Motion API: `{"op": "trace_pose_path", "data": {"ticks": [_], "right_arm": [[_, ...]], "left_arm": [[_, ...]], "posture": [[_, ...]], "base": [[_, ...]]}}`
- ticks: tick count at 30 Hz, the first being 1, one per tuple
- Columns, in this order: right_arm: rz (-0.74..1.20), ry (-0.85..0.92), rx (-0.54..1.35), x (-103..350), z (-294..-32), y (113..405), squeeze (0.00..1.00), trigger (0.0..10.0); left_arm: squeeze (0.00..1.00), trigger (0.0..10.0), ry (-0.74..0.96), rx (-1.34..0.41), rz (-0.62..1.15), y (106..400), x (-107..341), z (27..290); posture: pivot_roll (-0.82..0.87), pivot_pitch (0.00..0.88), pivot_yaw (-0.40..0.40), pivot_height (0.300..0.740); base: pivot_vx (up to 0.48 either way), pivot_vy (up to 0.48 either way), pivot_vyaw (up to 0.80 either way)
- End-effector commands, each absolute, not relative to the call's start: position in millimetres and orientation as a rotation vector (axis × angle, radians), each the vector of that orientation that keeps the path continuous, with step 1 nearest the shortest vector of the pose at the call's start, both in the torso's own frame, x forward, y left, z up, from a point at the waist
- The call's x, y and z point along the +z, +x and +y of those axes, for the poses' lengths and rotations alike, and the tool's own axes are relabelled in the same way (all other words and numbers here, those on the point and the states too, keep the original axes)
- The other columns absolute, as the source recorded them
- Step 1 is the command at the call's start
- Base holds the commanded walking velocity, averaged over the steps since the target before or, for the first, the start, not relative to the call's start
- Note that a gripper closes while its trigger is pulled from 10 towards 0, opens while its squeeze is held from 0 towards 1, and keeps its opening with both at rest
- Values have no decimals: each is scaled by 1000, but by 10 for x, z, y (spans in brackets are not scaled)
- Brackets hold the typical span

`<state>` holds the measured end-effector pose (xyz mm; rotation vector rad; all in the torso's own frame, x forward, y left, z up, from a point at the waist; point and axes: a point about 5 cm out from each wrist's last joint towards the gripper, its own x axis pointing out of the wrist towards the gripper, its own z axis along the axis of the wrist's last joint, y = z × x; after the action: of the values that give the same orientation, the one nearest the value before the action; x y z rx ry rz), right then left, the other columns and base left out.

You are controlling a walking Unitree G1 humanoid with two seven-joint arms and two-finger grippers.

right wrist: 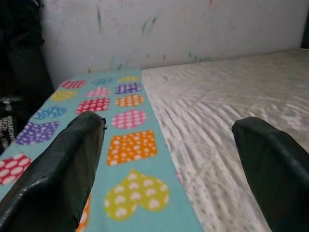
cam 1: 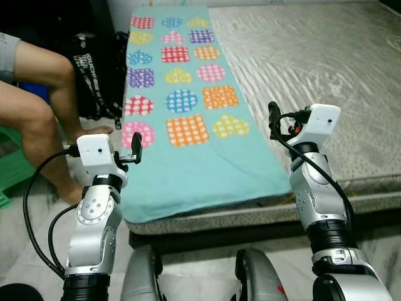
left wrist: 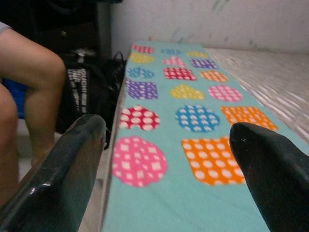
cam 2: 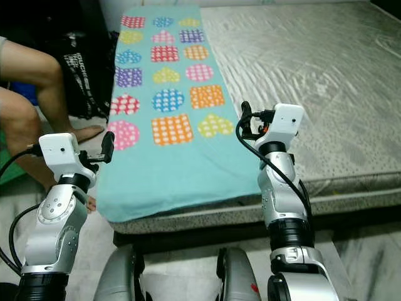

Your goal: Clean up the room

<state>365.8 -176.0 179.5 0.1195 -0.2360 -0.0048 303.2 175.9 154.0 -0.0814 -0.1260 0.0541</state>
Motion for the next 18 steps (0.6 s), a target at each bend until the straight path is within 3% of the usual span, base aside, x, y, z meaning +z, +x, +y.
{"op": "trace_pose_path", "data": {"ticks": [1,9,18], "right_arm": [[-237,122,1,1793,-1742,3669,0,10000],[-231,100,0,1762,-1755,3679,0,10000],[-215,64,-13,1685,-1808,3646,0,10000]], "left_arm": [[0,10000,-73,58,-132,3049,1542,1797],[0,10000,-44,71,-121,3051,1483,1806],[0,10000,-33,55,-117,3104,1469,1788]], "posture": [[67,17,15,662],[73,13,20,740],[52,0,35,740]], "base": [[0,0,0],[0,0,0],[0,0,0]]}}
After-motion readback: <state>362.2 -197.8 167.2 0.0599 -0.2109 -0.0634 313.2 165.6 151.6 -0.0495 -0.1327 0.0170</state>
